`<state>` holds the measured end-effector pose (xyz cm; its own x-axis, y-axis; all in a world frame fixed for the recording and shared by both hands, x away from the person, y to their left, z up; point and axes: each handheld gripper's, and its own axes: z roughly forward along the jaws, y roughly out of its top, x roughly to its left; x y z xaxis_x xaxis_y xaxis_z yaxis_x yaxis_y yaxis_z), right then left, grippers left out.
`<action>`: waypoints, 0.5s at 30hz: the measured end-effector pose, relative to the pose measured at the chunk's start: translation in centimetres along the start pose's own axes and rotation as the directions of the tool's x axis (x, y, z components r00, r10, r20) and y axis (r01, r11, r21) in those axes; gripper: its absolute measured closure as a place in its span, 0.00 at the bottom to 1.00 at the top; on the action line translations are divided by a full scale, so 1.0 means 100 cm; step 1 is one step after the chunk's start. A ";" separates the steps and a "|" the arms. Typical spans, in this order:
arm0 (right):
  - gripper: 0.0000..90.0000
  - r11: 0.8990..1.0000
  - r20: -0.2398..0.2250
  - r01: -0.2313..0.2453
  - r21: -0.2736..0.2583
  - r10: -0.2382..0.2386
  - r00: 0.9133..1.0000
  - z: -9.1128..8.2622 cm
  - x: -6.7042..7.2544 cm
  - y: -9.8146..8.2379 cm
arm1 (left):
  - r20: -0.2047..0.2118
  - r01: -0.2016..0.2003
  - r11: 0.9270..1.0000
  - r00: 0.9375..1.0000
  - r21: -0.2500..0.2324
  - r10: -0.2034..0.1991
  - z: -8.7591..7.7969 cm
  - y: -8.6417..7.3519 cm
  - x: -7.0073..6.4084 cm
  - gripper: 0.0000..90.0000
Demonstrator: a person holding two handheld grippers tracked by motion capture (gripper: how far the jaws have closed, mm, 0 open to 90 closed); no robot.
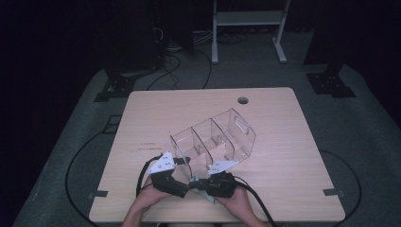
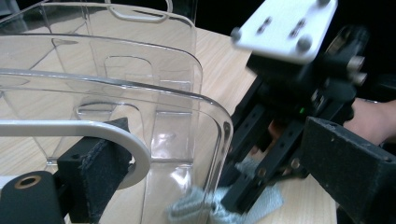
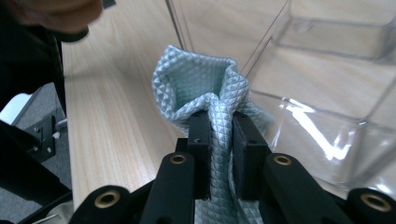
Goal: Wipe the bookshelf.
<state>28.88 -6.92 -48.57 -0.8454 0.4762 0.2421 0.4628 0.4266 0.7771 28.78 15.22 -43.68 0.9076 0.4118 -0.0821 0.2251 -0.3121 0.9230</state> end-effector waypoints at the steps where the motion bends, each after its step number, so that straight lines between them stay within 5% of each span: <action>1: 0.88 1.000 -0.003 -0.006 -0.012 0.006 1.000 -0.003 0.000 0.001 | -0.010 -0.006 1.000 1.000 -0.002 0.006 0.000 0.000 0.000 0.10; 12: 0.88 0.991 0.022 -0.051 -0.125 0.054 0.998 -0.056 -0.015 0.000 | -0.102 -0.016 1.000 0.995 0.000 0.016 -0.003 0.000 0.001 0.29; 15: 0.88 0.985 0.065 -0.044 -0.166 0.055 0.996 -0.079 -0.018 0.001 | -0.121 -0.009 1.000 0.993 -0.003 0.009 -0.005 0.000 0.003 0.34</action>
<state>28.38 -13.80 -44.34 -0.7991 0.5483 0.2464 0.4489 0.2716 0.8513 28.88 15.75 -43.54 0.8601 0.5093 -0.0278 0.2154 -0.3132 0.9249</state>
